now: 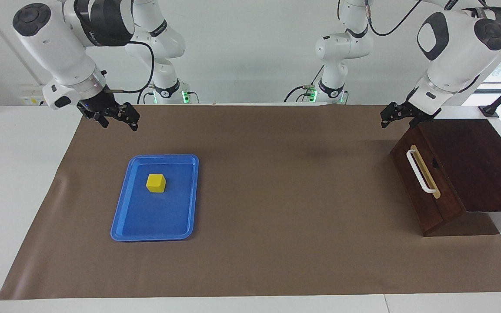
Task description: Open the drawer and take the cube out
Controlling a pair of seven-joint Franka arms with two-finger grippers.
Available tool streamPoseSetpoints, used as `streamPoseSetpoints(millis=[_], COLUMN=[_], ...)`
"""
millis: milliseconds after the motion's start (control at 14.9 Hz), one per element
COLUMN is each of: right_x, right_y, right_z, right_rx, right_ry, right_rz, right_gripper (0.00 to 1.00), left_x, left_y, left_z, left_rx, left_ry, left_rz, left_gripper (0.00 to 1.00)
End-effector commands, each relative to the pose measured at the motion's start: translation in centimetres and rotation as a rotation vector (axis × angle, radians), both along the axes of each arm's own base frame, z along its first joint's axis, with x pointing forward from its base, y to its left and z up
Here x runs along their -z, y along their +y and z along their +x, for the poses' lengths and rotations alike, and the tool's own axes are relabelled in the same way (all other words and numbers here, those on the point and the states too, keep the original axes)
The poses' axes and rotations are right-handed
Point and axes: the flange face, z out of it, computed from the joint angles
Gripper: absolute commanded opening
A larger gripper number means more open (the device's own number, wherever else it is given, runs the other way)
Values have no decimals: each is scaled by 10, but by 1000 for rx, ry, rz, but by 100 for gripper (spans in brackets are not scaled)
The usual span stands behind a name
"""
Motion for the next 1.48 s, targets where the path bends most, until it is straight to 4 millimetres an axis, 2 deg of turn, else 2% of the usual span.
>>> streamPoseSetpoints(millis=[0, 134, 402, 671, 872, 1408], right_x=[2, 0, -4, -8, -8, -12], right_y=[-5, -6, -8, 4, 9, 7], right_z=[-3, -2, 1, -6, -4, -2], right_rx=[-120, -132, -143, -142, -143, -138], right_ry=[2, -8, -17, -5, -15, -20], right_rz=[-12, -39, -61, -57, -50, -51], right_gripper=[100, 100, 100, 100, 100, 100], left_x=[-5, -5, -21, -20, -18, -19], left_y=[-14, -19, -22, -21, -21, -21], left_z=[2, 3, 11, 11, 10, 10], left_rx=[-30, -49, -43, -45, -47, -47], left_ry=[5, 2, -35, -41, -36, -36], left_rz=[-4, 3, -1, -3, -4, -4], left_gripper=[100, 100, 100, 100, 100, 100])
